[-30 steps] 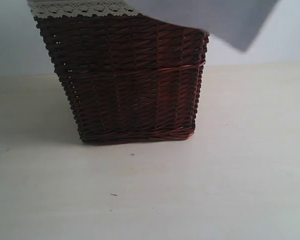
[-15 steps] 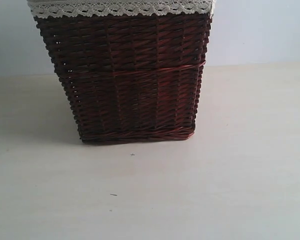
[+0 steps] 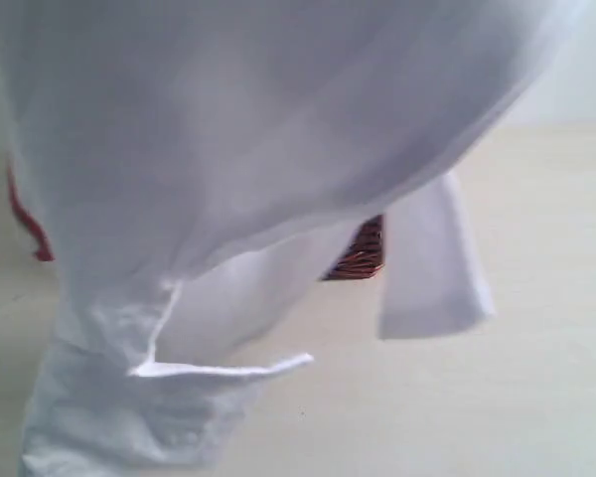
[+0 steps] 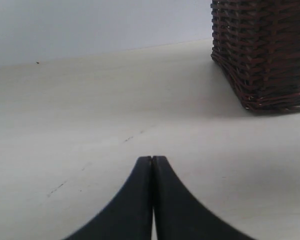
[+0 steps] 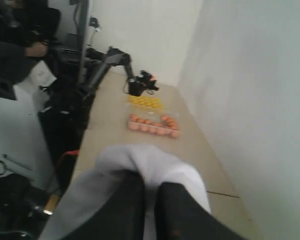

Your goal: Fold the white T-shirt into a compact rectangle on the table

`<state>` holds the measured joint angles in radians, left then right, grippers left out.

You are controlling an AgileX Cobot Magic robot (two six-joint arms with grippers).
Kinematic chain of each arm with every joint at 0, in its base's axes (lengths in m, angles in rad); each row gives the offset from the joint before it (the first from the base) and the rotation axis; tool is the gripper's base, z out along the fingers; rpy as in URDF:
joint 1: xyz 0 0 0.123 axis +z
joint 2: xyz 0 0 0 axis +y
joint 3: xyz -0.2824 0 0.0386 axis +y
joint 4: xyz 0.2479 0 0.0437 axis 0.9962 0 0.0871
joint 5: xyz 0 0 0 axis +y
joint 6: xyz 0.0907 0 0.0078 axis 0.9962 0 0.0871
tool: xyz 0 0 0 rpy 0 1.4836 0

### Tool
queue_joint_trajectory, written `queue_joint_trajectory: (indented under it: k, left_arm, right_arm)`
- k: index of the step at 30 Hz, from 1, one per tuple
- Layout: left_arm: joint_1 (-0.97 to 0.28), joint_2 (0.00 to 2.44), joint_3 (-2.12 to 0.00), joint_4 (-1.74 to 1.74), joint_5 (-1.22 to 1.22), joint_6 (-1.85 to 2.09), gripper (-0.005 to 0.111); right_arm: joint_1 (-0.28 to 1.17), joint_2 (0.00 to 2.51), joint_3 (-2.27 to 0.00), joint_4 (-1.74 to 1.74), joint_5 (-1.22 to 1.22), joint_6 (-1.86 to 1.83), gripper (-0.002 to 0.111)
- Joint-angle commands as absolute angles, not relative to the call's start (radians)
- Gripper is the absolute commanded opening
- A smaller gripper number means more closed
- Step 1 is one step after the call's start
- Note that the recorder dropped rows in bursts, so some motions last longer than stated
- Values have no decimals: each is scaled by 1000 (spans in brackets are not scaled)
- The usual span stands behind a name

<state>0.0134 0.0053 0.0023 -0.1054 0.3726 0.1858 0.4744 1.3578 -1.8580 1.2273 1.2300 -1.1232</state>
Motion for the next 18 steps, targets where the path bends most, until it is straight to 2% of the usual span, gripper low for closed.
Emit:
queue_joint_trajectory:
  k: [1, 6, 9, 15, 18]
  left_arm:
    - [10, 0, 0, -112, 362, 187, 0]
    - [10, 0, 0, -112, 362, 187, 0]
    - [10, 0, 0, -112, 362, 187, 0]
    - [10, 0, 0, -112, 362, 187, 0]
    - [10, 0, 0, -112, 362, 187, 0]
  right_arm:
    - [585, 1391, -1720, 1314, 1203, -1326, 0]
    - [634, 1447, -1703, 1510, 1131, -1511, 0]
    - [634, 1452, -1703, 1542, 1136, -1489, 0]
    - [634, 1460, -1698, 857, 1221, -1286, 0]
    - [625, 1466, -1653, 643, 1221, -1246, 0]
